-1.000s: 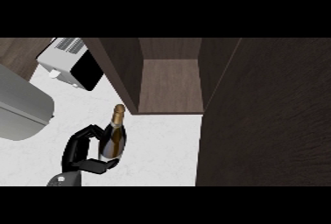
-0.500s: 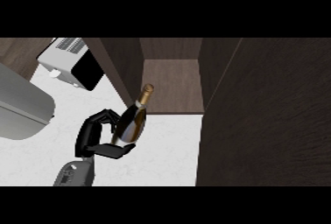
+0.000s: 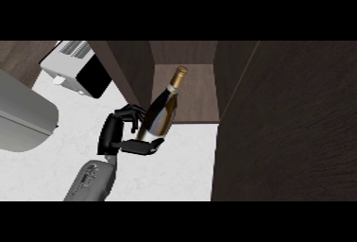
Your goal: Pick up the wine, place it into the cabinet and close the cabinet
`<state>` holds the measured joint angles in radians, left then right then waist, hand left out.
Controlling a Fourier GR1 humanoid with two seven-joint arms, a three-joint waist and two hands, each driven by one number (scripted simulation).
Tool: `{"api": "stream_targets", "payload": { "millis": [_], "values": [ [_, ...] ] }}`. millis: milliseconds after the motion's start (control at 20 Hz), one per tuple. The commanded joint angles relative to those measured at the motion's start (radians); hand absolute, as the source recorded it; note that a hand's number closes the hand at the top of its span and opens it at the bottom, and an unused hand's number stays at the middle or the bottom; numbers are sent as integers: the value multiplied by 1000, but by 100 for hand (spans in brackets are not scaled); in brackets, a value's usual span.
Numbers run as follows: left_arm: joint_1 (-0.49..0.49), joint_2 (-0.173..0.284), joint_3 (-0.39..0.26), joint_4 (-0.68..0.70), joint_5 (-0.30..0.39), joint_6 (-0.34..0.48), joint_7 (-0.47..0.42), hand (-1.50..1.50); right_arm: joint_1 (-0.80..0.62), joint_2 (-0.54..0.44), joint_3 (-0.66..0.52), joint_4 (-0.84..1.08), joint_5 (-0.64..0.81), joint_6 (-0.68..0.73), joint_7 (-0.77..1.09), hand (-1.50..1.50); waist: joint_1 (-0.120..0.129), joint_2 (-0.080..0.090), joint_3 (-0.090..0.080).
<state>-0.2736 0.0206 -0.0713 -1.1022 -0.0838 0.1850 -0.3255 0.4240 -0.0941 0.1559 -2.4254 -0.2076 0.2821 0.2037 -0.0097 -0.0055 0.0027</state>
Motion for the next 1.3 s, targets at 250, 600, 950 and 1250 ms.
{"api": "stream_targets", "payload": {
  "millis": [250, 600, 950, 1250],
  "values": [
    [-170, -18, -140, 18, -49, 139, 178, 150, 9, -14, -31, -96, -87, 1, 37, -150, -20, 5, -2],
    [-186, -17, -220, 3, 43, 237, 236, 150, 18, 0, 10, -108, -80, 1, 54, -150, -46, 7, -4],
    [-230, -14, -223, 72, -45, 296, 295, 150, 36, -8, -43, -42, -111, 39, -16, -150, -60, 13, -2],
    [-252, 15, -222, 124, -95, 337, 349, 150, 9, 9, 5, -55, -94, 43, -20, -150, -76, 18, -3]
  ]
}}
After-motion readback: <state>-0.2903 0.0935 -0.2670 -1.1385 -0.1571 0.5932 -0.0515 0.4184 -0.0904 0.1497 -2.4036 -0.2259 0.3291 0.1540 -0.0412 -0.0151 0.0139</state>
